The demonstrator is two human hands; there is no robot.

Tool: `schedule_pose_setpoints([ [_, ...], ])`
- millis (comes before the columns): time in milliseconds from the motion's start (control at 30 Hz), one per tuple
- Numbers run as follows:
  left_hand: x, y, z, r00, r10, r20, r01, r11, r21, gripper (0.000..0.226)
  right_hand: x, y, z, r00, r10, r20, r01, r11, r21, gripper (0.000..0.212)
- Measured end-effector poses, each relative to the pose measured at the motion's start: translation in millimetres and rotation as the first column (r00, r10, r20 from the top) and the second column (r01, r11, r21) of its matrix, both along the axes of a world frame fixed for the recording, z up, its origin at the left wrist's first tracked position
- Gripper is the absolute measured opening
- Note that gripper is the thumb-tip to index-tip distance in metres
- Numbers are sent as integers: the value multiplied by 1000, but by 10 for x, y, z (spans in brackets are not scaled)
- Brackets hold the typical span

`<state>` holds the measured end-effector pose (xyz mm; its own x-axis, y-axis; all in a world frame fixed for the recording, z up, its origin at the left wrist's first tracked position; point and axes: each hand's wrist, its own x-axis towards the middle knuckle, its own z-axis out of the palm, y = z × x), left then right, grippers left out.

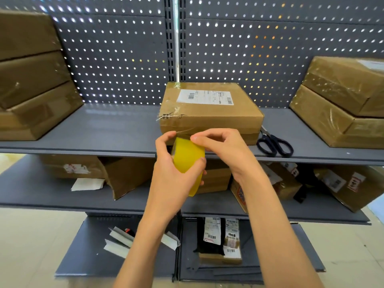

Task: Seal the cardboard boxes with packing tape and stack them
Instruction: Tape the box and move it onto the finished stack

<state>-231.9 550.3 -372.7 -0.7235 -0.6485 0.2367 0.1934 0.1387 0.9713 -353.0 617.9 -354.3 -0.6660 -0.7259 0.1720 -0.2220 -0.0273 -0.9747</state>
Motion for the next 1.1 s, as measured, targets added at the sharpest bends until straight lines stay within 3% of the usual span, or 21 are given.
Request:
schedule_pose_setpoints([
  [133, 57, -86, -62, 999, -33, -2, 32, 999, -38, 73, 82, -117, 7, 999, -48, -3, 48, 999, -7, 6],
  [267, 154, -249, -129, 981, -188, -53, 191, 980, 57, 93, 148, -176, 83, 990, -65, -125, 63, 998, -22, 7],
  [367, 216, -363, -183, 959, -282, -37, 284, 956, 80, 78, 121, -202, 122, 979, -108, -170, 105, 994, -26, 10],
  [467, 190, -391, -232, 951, -305, 58, 308, 950, -46, 51, 135, -243, 108, 958, -124, -258, 125, 992, -14, 9],
  [533, 165, -378, -226, 964, -266, 6, 266, 963, -43, 37, 172, -270, 54, 938, -182, -296, 181, 983, -31, 7],
  [633, 135, -343, -119, 979, -178, -103, 183, 982, 39, 16, 232, -274, 74, 943, -259, -210, 230, 962, -150, 8],
  [733, 52, -314, -57, 996, -69, -52, 70, 997, 25, 22, 332, -307, 236, 900, -285, -331, 204, 944, -259, 6],
  [833, 26, -312, -56, 999, -44, -21, 46, 991, 124, 35, 354, -380, 331, 825, -275, -494, 145, 948, -284, 8],
  [967, 109, -233, -2, 982, -164, -94, 182, 954, 237, 35, 58, -475, 369, 868, -351, -352, 234, 913, -333, 6],
  [1100, 93, -202, 72, 958, -213, -190, 255, 937, 238, 26, -177, -634, 475, 882, -299, -366, 207, 941, -269, 6],
])
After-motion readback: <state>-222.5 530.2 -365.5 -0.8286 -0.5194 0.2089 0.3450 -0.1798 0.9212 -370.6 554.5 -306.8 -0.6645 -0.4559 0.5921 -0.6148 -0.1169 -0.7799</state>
